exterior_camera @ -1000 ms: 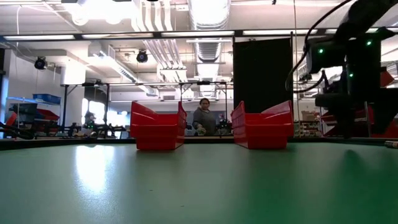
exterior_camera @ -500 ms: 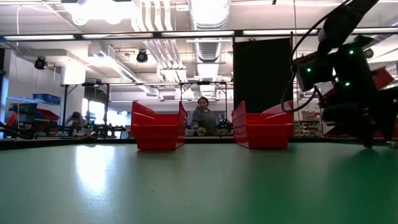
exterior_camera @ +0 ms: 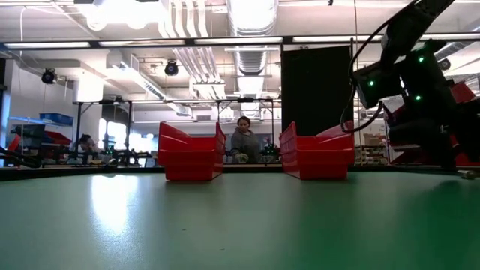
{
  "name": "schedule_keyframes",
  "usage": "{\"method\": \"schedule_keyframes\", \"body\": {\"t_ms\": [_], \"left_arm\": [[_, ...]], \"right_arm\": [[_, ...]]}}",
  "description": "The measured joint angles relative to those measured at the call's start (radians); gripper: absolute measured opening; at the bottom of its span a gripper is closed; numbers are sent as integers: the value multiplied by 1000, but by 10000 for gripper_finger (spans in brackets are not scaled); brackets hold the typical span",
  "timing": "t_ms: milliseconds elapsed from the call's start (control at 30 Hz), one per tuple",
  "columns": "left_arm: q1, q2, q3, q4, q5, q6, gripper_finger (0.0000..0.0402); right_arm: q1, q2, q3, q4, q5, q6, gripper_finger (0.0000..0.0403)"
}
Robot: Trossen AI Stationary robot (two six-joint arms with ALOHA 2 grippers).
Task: Sort batteries
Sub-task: Put the black battery into the left red bin
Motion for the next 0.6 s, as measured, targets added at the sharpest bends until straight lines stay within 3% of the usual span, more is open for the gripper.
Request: {"method": "schedule_keyframes", "body": {"t_ms": [300,600], "left_arm": [[-8,0,0,-5,0,0,149],[-13,0,0,-5,0,0,149]], "right_arm": [[-55,43,-27,58,-48,-25,215],[-94,36,-73,146,-80,-58,187]]}}
